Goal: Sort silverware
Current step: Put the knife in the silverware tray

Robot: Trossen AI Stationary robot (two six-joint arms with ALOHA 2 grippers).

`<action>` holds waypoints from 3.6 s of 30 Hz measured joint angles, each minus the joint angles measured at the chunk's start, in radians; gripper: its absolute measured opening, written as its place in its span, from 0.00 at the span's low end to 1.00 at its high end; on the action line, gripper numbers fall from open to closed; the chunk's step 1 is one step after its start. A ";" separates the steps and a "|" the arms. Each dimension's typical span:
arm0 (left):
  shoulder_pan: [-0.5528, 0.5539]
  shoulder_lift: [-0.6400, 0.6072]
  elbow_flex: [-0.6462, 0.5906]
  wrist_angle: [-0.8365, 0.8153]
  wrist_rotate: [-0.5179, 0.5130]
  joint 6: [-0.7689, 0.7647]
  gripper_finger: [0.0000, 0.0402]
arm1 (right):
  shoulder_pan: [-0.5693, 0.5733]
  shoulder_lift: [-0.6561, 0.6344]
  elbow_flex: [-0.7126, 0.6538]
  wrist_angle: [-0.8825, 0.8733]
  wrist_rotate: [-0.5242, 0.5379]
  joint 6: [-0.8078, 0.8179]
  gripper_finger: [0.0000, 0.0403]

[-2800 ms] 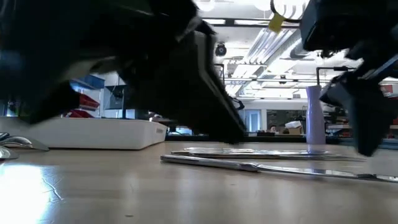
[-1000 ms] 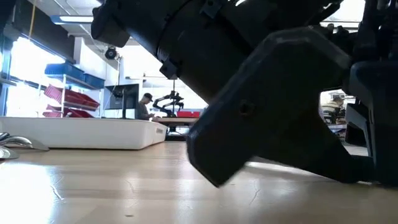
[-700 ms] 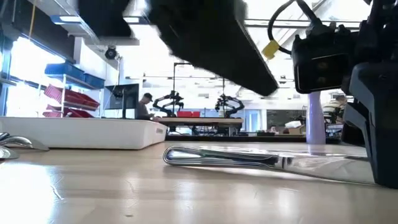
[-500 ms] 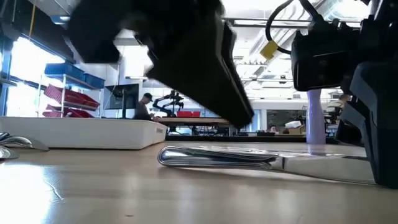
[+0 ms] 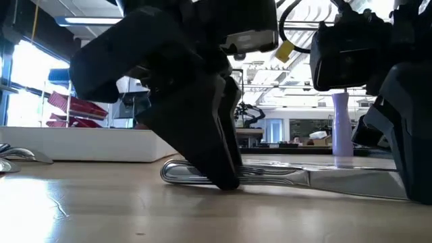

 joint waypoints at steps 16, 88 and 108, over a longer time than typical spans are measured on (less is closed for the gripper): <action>-0.025 0.010 0.000 -0.028 -0.030 -0.086 0.02 | 0.002 -0.001 0.009 -0.003 0.026 -0.110 0.04; 0.581 -0.685 -0.806 0.018 -0.433 -1.168 0.20 | 0.356 0.015 0.537 -1.220 1.076 0.446 0.52; 0.124 -0.913 -0.642 0.068 -0.583 -0.738 0.30 | 0.214 -0.022 0.332 -0.962 0.662 -0.060 0.52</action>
